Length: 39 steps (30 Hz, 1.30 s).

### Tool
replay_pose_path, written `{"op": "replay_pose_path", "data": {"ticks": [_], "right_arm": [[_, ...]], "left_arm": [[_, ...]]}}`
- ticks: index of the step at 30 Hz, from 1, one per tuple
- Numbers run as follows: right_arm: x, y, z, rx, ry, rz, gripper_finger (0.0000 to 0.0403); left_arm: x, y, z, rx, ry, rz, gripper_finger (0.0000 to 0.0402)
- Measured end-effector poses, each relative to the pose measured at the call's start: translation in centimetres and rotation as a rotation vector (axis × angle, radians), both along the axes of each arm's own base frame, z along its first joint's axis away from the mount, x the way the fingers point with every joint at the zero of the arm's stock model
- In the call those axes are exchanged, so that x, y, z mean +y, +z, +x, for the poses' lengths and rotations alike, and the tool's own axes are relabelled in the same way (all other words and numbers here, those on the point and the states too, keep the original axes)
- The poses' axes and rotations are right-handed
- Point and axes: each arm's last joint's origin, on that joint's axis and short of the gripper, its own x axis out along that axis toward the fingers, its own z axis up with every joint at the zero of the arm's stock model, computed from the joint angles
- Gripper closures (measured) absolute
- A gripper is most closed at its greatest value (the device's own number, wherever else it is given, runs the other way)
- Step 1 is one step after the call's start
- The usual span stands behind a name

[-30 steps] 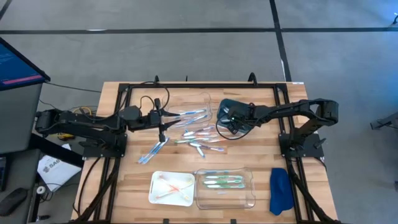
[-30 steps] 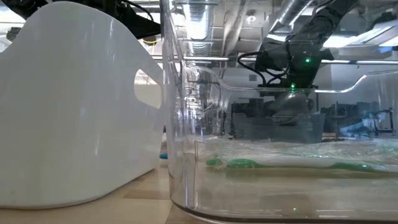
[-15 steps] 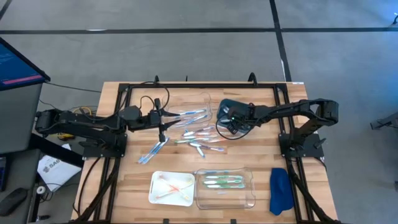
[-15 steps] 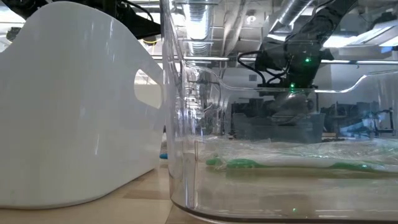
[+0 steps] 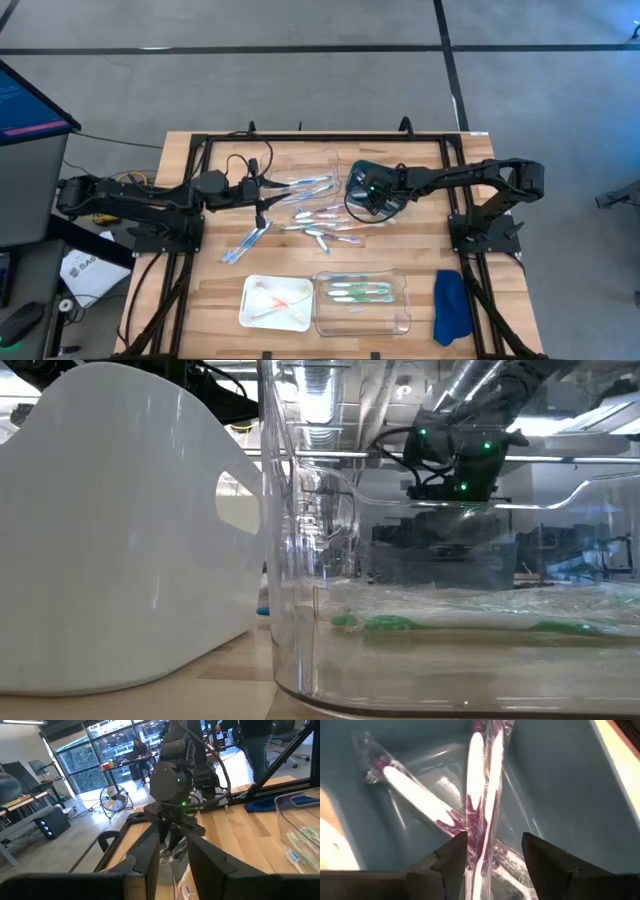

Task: Pick & Place Toothbrushes
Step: Put the purple toothbrush into the green bin, then put the blue toothbrush into the top transparent bin

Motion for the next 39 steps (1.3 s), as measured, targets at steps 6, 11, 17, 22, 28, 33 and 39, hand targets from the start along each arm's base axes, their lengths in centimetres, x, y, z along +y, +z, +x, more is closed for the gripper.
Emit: {"op": "replay_pose_path", "data": {"ticks": [6,11,17,22,28,33,39], "right_arm": [[0.0,1.5,0.5,0.042,0.019,0.0,0.0193],[0.0,2.9,0.6,0.104,0.035,0.007,0.0193],[0.5,4.5,1.1,0.138,0.073,0.006,0.0207],[1.3,5.7,1.8,0.121,0.111,-0.002,0.0222],[2.8,7.1,2.9,0.078,0.185,-0.022,0.0241],[4.2,8.4,3.7,0.047,0.268,-0.042,0.0254],[6.0,9.1,4.2,0.024,0.352,-0.055,0.0263]], "left_arm": [[0.0,0.0,0.0,0.001,0.0,0.0,0.0308],[0.0,0.0,0.0,0.005,0.0,0.0,0.0308],[0.0,-0.1,0.0,0.007,0.0,-0.001,0.0308],[0.0,-0.1,0.0,0.008,0.0,-0.001,0.0308],[0.0,-0.1,0.0,0.01,-0.001,-0.001,0.0308],[0.0,-0.1,0.0,0.013,-0.001,-0.002,0.0308],[0.0,-0.2,0.0,0.014,-0.002,-0.013,0.0308]]}}
